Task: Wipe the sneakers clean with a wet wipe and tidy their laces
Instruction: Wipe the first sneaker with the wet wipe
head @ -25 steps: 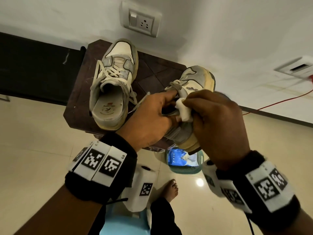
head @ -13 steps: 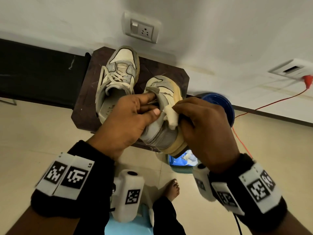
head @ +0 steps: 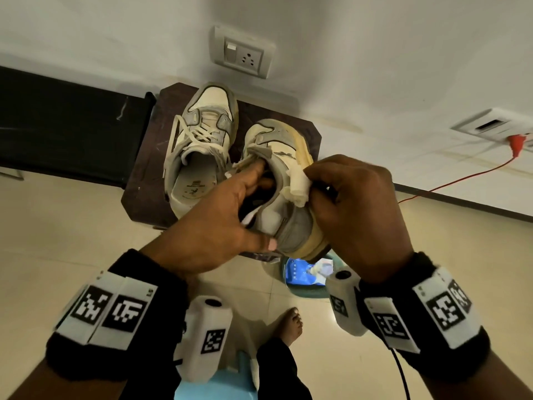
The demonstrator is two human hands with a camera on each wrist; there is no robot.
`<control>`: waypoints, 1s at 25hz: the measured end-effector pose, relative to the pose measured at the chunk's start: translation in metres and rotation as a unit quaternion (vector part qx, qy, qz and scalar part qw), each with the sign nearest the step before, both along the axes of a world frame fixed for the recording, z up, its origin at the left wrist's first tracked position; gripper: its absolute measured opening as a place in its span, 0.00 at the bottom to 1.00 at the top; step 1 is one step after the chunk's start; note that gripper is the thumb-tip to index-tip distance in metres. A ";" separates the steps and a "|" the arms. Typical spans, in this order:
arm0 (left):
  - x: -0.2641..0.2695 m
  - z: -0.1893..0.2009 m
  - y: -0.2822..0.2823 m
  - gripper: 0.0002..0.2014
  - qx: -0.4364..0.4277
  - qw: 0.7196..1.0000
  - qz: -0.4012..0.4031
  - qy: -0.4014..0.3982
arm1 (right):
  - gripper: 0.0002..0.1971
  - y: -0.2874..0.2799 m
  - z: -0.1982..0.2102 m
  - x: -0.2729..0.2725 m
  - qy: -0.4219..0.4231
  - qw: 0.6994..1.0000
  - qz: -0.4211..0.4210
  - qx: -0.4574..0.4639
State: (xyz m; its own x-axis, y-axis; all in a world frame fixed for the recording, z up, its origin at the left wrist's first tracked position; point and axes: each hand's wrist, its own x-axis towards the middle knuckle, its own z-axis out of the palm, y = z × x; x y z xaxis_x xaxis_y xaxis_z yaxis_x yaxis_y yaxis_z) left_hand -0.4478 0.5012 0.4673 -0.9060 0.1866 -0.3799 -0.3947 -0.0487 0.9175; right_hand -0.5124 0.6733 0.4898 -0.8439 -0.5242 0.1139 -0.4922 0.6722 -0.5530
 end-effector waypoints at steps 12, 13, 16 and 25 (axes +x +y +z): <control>-0.010 0.027 -0.001 0.31 -0.053 0.994 0.001 0.092 | 0.14 0.013 0.017 -0.017 -0.063 0.997 -0.030 0.030; -0.009 0.029 -0.003 0.28 -0.069 0.993 0.004 0.099 | 0.14 0.015 0.021 -0.016 -0.083 0.995 -0.023 0.040; -0.008 0.040 0.000 0.22 -0.088 0.991 0.020 0.099 | 0.13 0.020 0.041 0.003 -0.072 0.997 0.005 0.019; -0.006 0.062 0.018 0.16 -0.122 0.980 0.135 0.085 | 0.14 0.029 0.060 0.011 -0.020 0.999 -0.006 0.032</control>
